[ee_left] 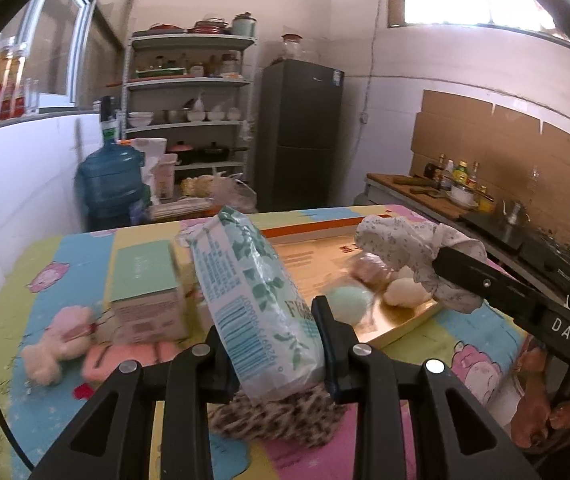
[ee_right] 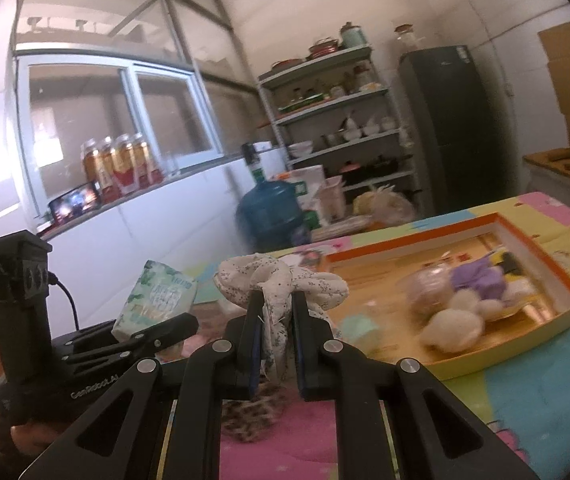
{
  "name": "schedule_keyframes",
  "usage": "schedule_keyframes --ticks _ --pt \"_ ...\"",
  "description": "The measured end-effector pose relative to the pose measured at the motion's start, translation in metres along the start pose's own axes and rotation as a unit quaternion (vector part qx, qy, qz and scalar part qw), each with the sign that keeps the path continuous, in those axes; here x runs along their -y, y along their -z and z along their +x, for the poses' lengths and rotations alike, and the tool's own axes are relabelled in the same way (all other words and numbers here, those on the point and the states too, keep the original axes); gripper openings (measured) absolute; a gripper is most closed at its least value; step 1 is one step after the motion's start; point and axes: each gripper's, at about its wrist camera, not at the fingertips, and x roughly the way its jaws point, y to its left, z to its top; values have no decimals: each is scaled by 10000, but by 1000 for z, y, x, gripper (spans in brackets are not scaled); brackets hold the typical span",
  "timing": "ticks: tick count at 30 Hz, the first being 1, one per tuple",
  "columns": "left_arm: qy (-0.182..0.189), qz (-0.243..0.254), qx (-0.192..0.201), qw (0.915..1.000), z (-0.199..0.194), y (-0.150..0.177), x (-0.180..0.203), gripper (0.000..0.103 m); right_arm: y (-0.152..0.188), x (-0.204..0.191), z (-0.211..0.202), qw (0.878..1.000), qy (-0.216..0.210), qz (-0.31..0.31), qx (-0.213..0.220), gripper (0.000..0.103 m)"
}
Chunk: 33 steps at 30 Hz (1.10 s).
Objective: Organize soft objects
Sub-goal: 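Carry the wipes pack with the left gripper while the right carries the floral cloth over the box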
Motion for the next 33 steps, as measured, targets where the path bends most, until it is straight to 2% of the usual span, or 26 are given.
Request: schedule_keyframes --ticks 9,22,29,33 --pt "158 84 -65 9998 29 -11 25 32 -12 35 -12 9994 309 25 141 13" --pt "333 103 -88 9994 70 -43 46 32 -36 85 -18 9965 715 -32 440 13" --pt "432 -41 -70 9990 101 -67 56 32 -56 110 -5 9945 920 5 495 13" --pt "519 -279 -162 9981 127 -74 59 32 -65 130 16 9938 1035 242 339 13"
